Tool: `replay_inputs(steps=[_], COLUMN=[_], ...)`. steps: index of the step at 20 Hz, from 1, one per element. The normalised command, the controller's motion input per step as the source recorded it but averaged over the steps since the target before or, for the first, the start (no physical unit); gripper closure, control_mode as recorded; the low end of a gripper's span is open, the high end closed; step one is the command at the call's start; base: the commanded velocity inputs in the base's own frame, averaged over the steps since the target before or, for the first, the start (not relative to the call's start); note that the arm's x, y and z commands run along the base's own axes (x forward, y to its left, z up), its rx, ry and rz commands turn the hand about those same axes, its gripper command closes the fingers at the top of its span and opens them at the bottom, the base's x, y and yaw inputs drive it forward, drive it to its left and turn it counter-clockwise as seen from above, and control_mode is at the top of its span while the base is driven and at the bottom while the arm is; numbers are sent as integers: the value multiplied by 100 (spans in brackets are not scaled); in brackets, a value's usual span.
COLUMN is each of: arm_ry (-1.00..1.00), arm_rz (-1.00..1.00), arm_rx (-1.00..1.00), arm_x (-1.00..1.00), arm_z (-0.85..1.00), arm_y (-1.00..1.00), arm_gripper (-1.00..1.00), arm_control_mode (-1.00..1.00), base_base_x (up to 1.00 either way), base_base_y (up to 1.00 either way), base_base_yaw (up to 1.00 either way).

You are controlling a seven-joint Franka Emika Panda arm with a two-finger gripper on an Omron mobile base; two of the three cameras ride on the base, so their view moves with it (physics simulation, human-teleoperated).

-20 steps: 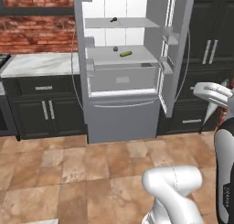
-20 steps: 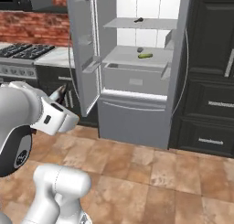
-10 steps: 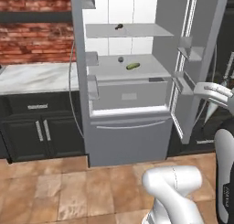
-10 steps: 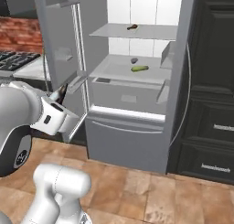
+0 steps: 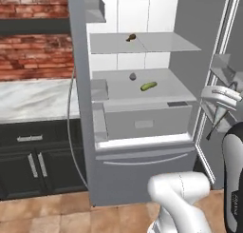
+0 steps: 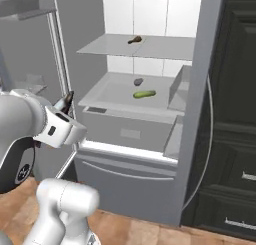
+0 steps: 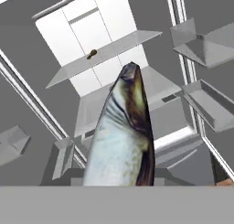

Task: Transport the fish and cucumber to the fridge. Place the fish on the rack containing meat and place the cucumber on the rack containing the vegetable, ensuring meats and vegetables are on different racks.

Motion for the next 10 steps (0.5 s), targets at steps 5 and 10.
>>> replay_inputs(steps=[5, 10], arm_ry=[0, 0], arm_rz=[0, 0], arm_rx=[0, 0], arm_x=[0, 0], arm_z=[0, 0], arm_y=[0, 0], arm_gripper=[100, 100], arm_control_mode=[100, 100], base_base_x=[100, 100], base_base_y=[-2, -14], base_base_yaw=[0, 0])
